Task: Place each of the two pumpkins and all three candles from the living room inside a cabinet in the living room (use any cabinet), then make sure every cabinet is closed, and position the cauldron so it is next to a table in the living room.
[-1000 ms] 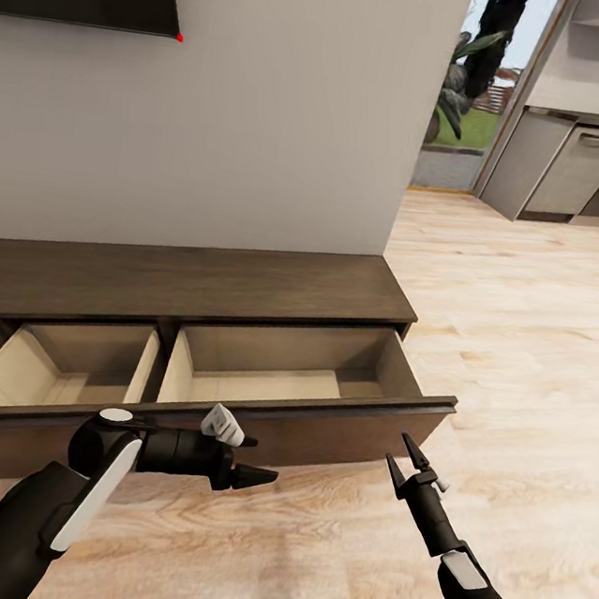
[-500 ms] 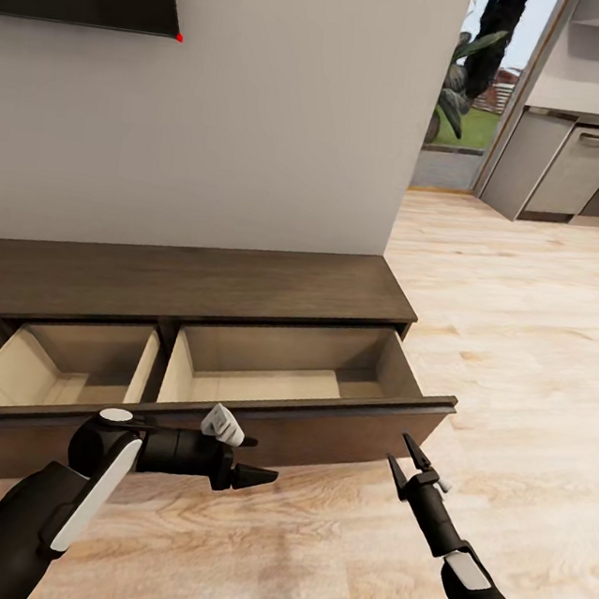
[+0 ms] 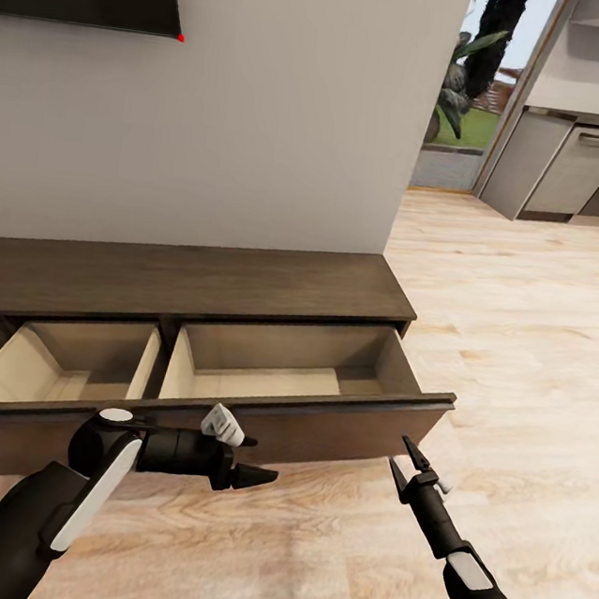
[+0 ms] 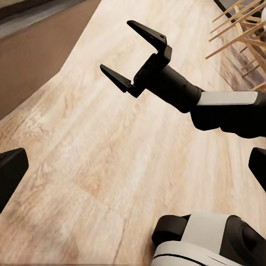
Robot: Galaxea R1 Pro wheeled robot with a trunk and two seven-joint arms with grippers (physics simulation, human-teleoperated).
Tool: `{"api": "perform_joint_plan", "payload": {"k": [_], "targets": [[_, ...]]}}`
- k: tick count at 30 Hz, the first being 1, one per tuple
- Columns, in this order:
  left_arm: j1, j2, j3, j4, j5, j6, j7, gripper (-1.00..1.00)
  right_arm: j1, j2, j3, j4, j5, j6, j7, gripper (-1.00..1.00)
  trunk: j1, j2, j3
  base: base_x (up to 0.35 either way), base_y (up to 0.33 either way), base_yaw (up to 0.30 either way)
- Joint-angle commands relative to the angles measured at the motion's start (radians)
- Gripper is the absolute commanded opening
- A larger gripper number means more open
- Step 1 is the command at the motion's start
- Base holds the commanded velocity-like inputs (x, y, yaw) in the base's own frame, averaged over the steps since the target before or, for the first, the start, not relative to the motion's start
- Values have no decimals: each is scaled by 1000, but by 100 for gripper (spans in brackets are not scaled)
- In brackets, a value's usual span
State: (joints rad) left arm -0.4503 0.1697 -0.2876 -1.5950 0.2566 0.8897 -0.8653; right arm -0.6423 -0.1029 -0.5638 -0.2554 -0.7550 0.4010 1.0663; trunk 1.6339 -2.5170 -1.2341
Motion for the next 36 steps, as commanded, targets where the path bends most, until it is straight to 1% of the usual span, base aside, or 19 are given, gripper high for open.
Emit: {"api": "perform_joint_plan", "payload": {"k": [1,11,23,36], "targets": [[-1,1,-1,0,3,5,0,100,0,0,1,1,-7,9,1,100,-1,0,-1,-191,0,0],[-1,1,-1,1,3,5,0,100,0,0,1,1,-7,9,1,100,-1,0,-1,-129,0,0],[-1,1,0,1,3,5,0,100,0,0,1,1,-7,9,0,100,-1,0,-1,-15,0,0],[-2,-2,1,3,1,6,4,100,0,0,4,1,-6,8,0,100,-6,3,50,0,0,0]]}}
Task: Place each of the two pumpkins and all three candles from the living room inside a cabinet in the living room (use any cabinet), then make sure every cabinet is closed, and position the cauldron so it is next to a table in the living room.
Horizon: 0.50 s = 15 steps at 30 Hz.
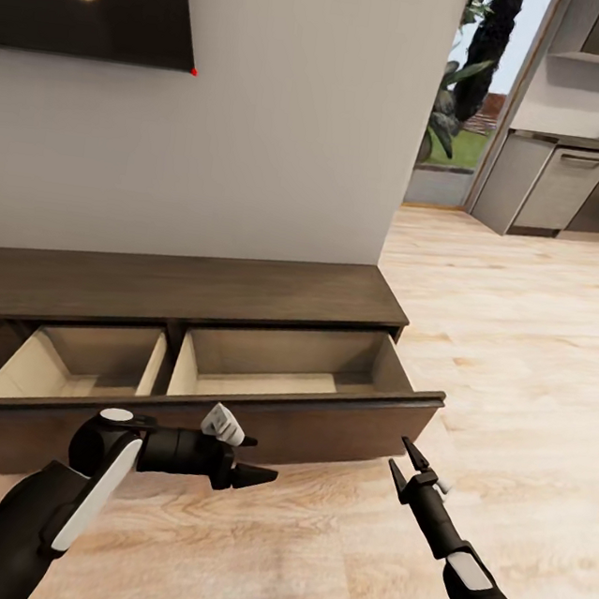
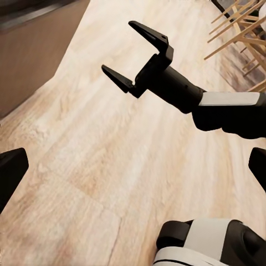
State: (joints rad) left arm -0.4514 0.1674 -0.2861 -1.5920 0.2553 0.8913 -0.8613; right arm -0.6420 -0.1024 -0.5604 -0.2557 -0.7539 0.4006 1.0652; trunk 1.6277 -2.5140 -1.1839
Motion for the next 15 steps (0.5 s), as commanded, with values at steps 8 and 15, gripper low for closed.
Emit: {"api": "perform_joint_plan", "payload": {"k": [8,15], "targets": [[-1,-3,0,7,-1,6,1,100,6,-4,8,0,-4,10,4,100,-4,2,30,0,0,0],[-1,-5,-2,8,-2,6,1,100,13,-3,26,0,-3,10,3,100,-7,3,57,0,0,0]]}}
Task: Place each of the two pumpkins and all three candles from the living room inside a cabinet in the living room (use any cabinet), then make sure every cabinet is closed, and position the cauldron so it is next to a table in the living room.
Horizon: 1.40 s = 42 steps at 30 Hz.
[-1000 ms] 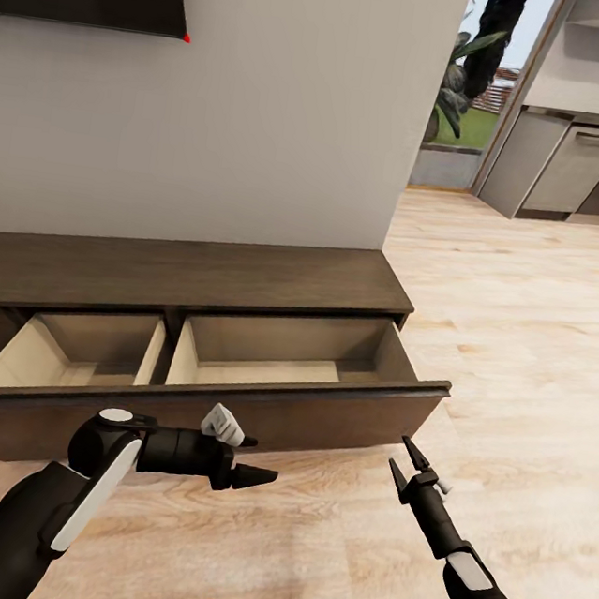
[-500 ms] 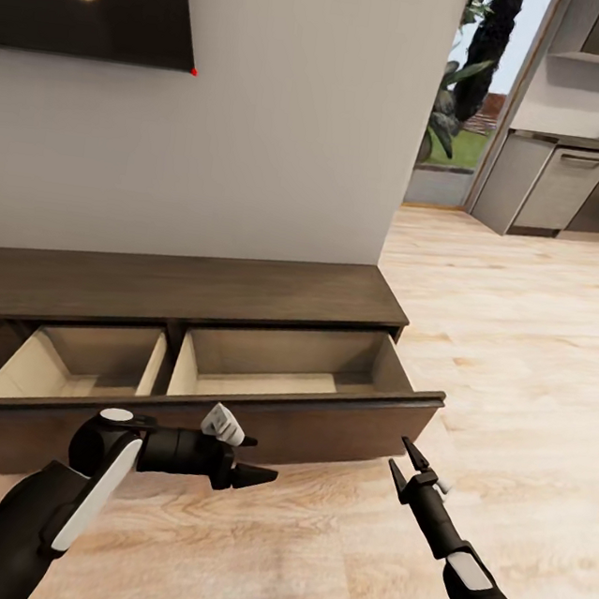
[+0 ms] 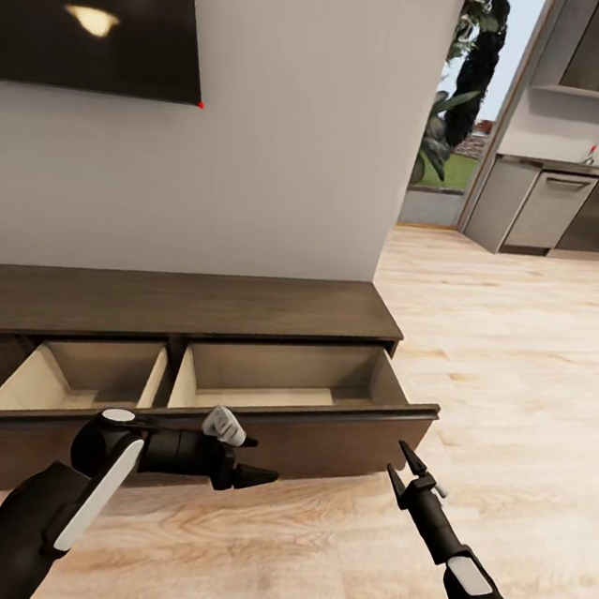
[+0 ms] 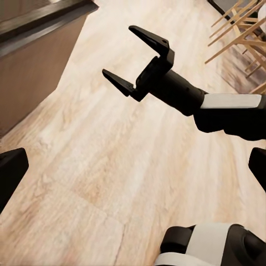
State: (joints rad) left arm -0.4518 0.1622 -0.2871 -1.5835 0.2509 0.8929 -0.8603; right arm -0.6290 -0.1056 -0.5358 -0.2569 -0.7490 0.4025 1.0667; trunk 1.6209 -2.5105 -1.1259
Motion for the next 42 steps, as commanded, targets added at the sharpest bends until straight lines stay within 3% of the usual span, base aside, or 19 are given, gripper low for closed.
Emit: {"api": "perform_joint_plan", "payload": {"k": [1,15,23,33,42], "targets": [[-1,0,-1,0,2,4,0,100,2,-1,2,1,-7,9,1,100,-1,0,3,0,0,0],[-1,-2,-1,18,2,6,40,100,83,-2,0,5,-13,6,1,100,-7,3,57,0,0,0],[-1,-3,-1,25,4,6,54,100,123,-34,0,5,-11,8,2,100,-11,5,88,0,0,0],[-1,-2,-1,25,4,5,60,100,128,-37,2,6,-9,5,4,100,-15,7,127,0,0,0],[-1,-2,-1,25,4,5,69,100,132,-35,1,18,-10,-50,3,100,-19,10,162,0,0,0]]}}
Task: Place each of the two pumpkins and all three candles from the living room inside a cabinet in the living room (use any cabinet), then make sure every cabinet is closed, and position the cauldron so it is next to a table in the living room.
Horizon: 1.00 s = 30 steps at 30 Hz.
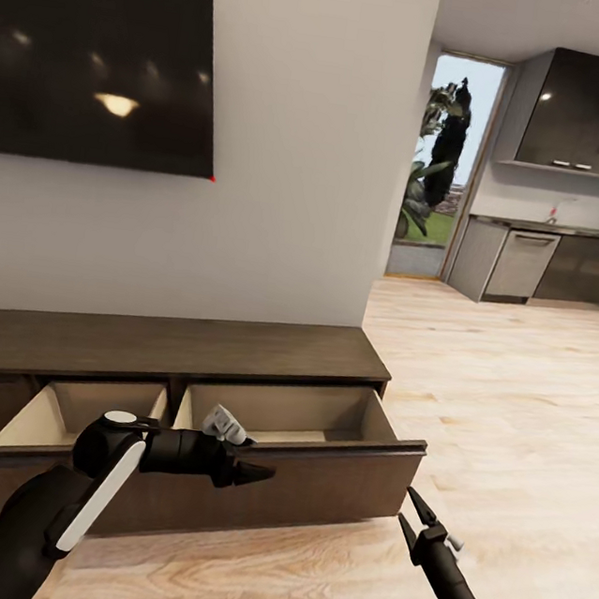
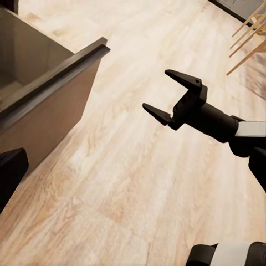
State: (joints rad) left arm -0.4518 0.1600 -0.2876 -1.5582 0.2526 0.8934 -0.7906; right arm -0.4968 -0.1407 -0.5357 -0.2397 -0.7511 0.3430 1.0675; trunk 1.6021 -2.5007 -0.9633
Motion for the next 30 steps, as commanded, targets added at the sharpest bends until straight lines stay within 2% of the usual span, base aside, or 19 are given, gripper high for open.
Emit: {"api": "perform_joint_plan", "payload": {"k": [1,4,11,30], "targets": [[-1,0,-1,0,2,4,0,100,0,0,1,1,-8,8,2,100,-1,0,3,0,0,0],[-1,1,-1,0,3,4,0,100,2,0,1,2,-9,4,1,100,-2,1,15,0,0,0],[-1,0,-1,0,3,3,1,100,7,2,0,3,-11,1,1,100,-28,48,37,0,0,-41],[-1,0,-2,0,3,2,13,100,20,0,-3,5,-13,1,1,100,-101,181,105,0,0,-255]]}}
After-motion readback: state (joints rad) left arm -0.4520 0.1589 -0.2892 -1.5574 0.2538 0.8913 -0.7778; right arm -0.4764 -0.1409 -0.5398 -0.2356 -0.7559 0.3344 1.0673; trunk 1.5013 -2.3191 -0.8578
